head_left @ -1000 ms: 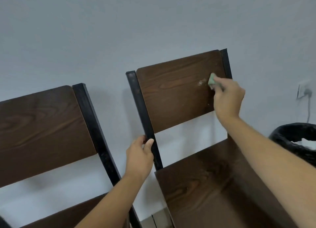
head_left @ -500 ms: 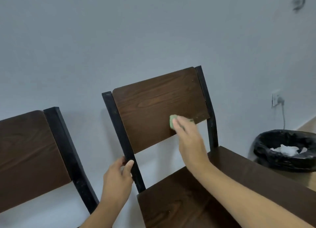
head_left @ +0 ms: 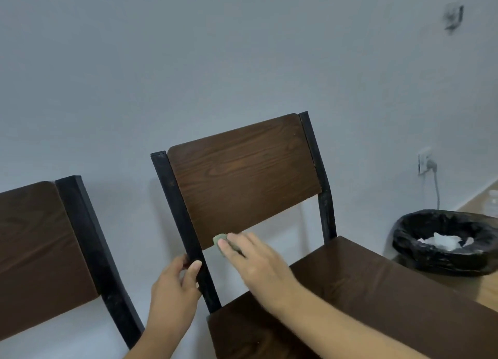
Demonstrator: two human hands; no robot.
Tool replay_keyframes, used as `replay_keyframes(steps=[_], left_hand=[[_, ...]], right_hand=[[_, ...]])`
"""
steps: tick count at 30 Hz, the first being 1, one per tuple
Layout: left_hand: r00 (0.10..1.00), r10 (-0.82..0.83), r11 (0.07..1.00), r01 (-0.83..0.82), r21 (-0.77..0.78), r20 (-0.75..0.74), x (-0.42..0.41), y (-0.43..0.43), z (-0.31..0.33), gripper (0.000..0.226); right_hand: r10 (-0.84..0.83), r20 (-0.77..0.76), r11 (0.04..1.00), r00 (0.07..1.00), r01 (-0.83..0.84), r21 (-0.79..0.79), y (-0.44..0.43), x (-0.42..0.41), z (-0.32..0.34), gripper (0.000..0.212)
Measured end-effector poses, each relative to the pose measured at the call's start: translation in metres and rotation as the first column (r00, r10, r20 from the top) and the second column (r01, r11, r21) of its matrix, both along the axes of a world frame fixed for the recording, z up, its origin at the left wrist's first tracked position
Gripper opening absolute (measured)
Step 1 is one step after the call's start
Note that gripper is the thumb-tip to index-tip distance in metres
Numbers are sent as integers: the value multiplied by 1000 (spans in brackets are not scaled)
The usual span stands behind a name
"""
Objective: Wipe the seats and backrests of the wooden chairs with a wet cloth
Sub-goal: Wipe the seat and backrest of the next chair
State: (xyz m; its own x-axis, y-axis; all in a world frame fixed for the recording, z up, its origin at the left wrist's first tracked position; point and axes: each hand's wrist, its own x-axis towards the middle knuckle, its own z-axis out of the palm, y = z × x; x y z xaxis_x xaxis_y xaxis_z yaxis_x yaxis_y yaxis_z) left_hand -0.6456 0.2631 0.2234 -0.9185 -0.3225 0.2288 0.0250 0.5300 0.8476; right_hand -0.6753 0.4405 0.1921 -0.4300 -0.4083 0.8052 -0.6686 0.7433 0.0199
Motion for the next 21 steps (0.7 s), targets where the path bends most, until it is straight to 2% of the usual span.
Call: replay_keyframes(steps=[2, 4, 7, 9, 10, 13, 15, 18, 20, 21], left_hand=[[1000, 9, 1000, -9, -17, 5, -2, 1, -2, 43], [999, 33, 999, -33, -8, 18, -3, 0, -4, 44], [999, 29, 1000, -29, -6, 20, -5, 2, -5, 38], [1000, 21, 1000, -21, -3, 14, -7, 2, -4, 37], [1000, 19, 1000, -19, -2, 11, -7, 2, -3, 36], [1000, 18, 999, -18, -32, 4, -7, 1, -3, 34], [1000, 22, 999, -22, -44, -1, -6, 2, -3, 35], [1000, 6, 1000, -6, -28, -11, -5, -1, -1, 35], [1000, -18, 1000, 18, -8, -9, -6, -3, -1, 34], [1000, -23, 1000, 23, -9, -7, -6, -3, -2, 35]], right_hand=[[-58, -15, 991, 998, 56, -118, 25, -13, 6, 63], [-180, 30, 958, 983, 183, -220, 54, -23, 6, 62], [-257, 92, 938, 962, 272, -217, 81, -34, 6, 62], [-262, 108, 933, 959, 280, -225, 91, -38, 12, 53], [-254, 151, 916, 955, 288, -281, 95, -39, 15, 46], [-333, 248, 755, 910, 415, -508, 111, -44, 25, 21], [-410, 298, 657, 862, 506, -559, 122, -54, 47, 18], [-432, 327, 541, 841, 532, -652, 131, -78, 116, 26], [-424, 310, 510, 851, 507, -694, 118, -92, 170, 25], [-414, 265, 524, 871, 466, -713, 104, -95, 192, 22]])
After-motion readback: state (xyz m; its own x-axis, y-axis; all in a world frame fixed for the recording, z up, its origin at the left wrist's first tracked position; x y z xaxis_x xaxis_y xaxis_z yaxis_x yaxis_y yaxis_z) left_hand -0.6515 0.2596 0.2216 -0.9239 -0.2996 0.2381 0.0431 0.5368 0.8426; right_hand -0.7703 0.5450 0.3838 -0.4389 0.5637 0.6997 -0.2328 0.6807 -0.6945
